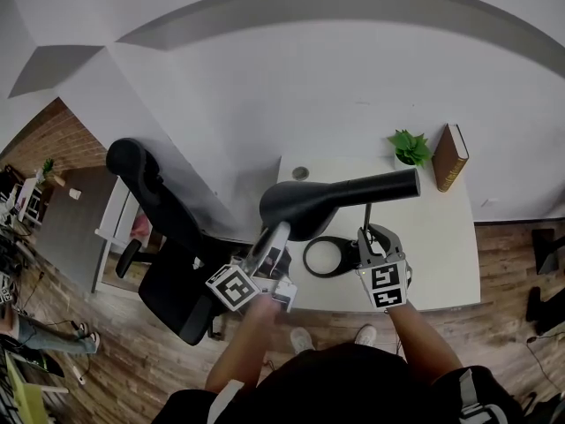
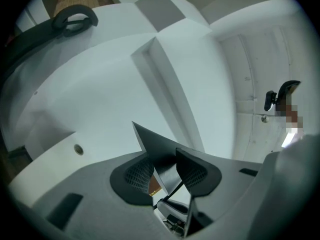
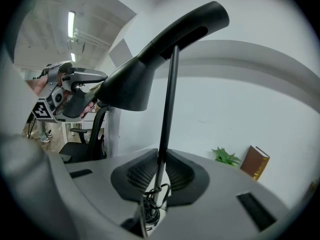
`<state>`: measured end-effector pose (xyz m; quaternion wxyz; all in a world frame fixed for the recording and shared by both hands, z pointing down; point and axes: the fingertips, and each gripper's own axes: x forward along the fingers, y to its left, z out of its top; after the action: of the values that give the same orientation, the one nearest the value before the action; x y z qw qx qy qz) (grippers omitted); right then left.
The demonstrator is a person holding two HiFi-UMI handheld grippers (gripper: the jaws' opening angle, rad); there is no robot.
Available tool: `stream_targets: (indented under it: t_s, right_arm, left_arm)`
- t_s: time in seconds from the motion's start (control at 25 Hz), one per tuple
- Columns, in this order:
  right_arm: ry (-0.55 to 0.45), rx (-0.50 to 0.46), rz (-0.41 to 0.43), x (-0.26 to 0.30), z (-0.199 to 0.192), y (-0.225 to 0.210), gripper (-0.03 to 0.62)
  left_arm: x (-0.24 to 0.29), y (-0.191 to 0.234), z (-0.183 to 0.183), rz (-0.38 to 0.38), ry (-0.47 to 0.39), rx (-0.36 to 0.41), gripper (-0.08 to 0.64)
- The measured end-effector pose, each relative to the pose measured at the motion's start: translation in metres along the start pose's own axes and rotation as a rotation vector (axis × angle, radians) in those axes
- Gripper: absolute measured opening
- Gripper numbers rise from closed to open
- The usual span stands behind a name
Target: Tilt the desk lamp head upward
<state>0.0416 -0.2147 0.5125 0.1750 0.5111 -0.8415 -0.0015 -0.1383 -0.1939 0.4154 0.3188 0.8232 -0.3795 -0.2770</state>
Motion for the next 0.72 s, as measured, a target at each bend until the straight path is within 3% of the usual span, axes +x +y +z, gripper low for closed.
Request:
stream_targets:
  t_s: [0.72]
  right_arm:
    - [0.014,0.032,-0.048,-0.001,-0.002,-0.001,0.04]
  left_arm:
    - [0.004,-0.035,0.045,0.008,-0.023,0.32,0.133]
